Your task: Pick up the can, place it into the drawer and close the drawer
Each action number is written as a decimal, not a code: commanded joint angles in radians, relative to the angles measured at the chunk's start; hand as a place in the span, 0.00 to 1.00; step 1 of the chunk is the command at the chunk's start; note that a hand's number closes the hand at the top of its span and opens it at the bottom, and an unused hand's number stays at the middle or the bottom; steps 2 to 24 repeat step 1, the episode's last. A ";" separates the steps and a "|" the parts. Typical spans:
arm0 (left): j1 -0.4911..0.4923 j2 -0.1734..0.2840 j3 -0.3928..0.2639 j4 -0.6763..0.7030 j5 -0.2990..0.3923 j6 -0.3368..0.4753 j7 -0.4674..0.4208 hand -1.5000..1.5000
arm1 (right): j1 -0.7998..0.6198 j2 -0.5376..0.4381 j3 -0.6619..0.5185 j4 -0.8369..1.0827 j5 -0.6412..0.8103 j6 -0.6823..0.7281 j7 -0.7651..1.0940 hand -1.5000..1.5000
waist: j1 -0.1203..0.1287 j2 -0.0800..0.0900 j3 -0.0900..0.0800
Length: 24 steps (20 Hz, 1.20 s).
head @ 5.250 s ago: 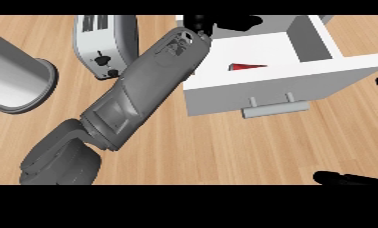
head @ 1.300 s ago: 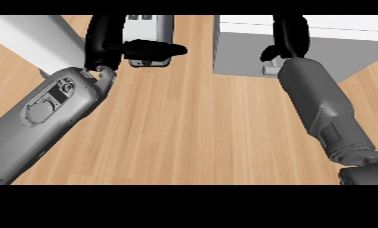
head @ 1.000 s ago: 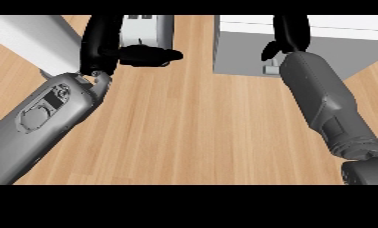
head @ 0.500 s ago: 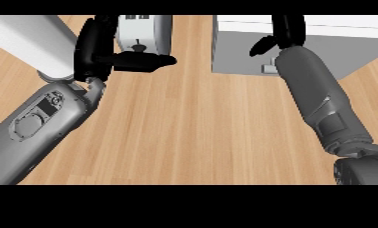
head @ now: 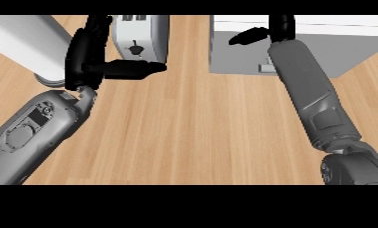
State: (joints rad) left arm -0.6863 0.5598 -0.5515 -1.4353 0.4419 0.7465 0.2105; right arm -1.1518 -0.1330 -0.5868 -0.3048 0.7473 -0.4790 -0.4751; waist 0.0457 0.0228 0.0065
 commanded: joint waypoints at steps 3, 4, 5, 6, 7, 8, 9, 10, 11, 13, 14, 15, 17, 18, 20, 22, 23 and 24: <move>0.015 -0.011 0.035 0.027 0.002 -0.027 -0.022 0.00 | -0.084 0.033 -0.062 -0.024 -0.089 0.005 0.011 0.00 | -0.007 -0.008 -0.006; 0.015 -0.011 0.035 0.027 0.002 -0.027 -0.022 0.00 | -0.084 0.033 -0.062 -0.024 -0.089 0.005 0.011 0.00 | -0.007 -0.008 -0.006; 0.015 -0.011 0.035 0.027 0.002 -0.027 -0.022 0.00 | -0.084 0.033 -0.062 -0.024 -0.089 0.005 0.011 0.00 | -0.007 -0.008 -0.006; 0.015 -0.011 0.035 0.027 0.002 -0.027 -0.022 0.00 | -0.084 0.033 -0.062 -0.024 -0.089 0.005 0.011 0.00 | -0.007 -0.008 -0.006; 0.015 -0.011 0.035 0.027 0.002 -0.027 -0.022 0.00 | -0.084 0.033 -0.062 -0.024 -0.089 0.005 0.011 0.00 | -0.007 -0.008 -0.006; 0.015 -0.011 0.035 0.027 0.002 -0.027 -0.022 0.00 | -0.084 0.033 -0.062 -0.024 -0.089 0.005 0.011 0.00 | -0.007 -0.008 -0.006; 0.015 -0.011 0.035 0.027 0.002 -0.027 -0.022 0.00 | -0.084 0.033 -0.062 -0.024 -0.089 0.005 0.011 0.00 | -0.007 -0.008 -0.006; 0.015 -0.011 0.035 0.027 0.002 -0.027 -0.022 0.00 | -0.084 0.033 -0.062 -0.024 -0.089 0.005 0.011 0.00 | -0.007 -0.008 -0.006; 0.015 -0.011 0.035 0.027 0.002 -0.027 -0.022 0.00 | -0.084 0.033 -0.062 -0.024 -0.089 0.005 0.011 0.00 | -0.007 -0.008 -0.006; 0.015 -0.011 0.035 0.027 0.002 -0.027 -0.022 0.00 | -0.084 0.033 -0.062 -0.024 -0.089 0.005 0.011 0.00 | -0.007 -0.008 -0.006; 0.015 -0.011 0.035 0.027 0.002 -0.027 -0.022 0.00 | -0.084 0.033 -0.062 -0.024 -0.089 0.005 0.011 0.00 | -0.007 -0.008 -0.006; 0.015 -0.011 0.035 0.027 0.002 -0.027 -0.022 0.00 | -0.084 0.033 -0.062 -0.024 -0.089 0.005 0.011 0.00 | -0.007 -0.008 -0.006; 0.015 -0.011 0.035 0.027 0.002 -0.027 -0.022 0.00 | -0.084 0.033 -0.062 -0.024 -0.089 0.005 0.011 0.00 | -0.007 -0.008 -0.006; 0.015 -0.011 0.035 0.027 0.002 -0.027 -0.022 0.00 | -0.084 0.033 -0.062 -0.024 -0.089 0.005 0.011 0.00 | -0.007 -0.008 -0.006; 0.015 -0.011 0.035 0.027 0.002 -0.027 -0.022 0.00 | -0.084 0.033 -0.062 -0.024 -0.089 0.005 0.011 0.00 | -0.007 -0.008 -0.006; 0.015 -0.011 0.035 0.027 0.002 -0.027 -0.022 0.00 | -0.084 0.033 -0.062 -0.024 -0.089 0.005 0.011 0.00 | -0.007 -0.008 -0.006; 0.015 -0.011 0.035 0.027 0.002 -0.027 -0.022 0.00 | -0.084 0.033 -0.062 -0.024 -0.089 0.005 0.011 0.00 | -0.007 -0.008 -0.006; 0.015 -0.011 0.035 0.027 0.002 -0.027 -0.022 0.00 | -0.084 0.033 -0.062 -0.024 -0.089 0.005 0.011 0.00 | -0.007 -0.008 -0.006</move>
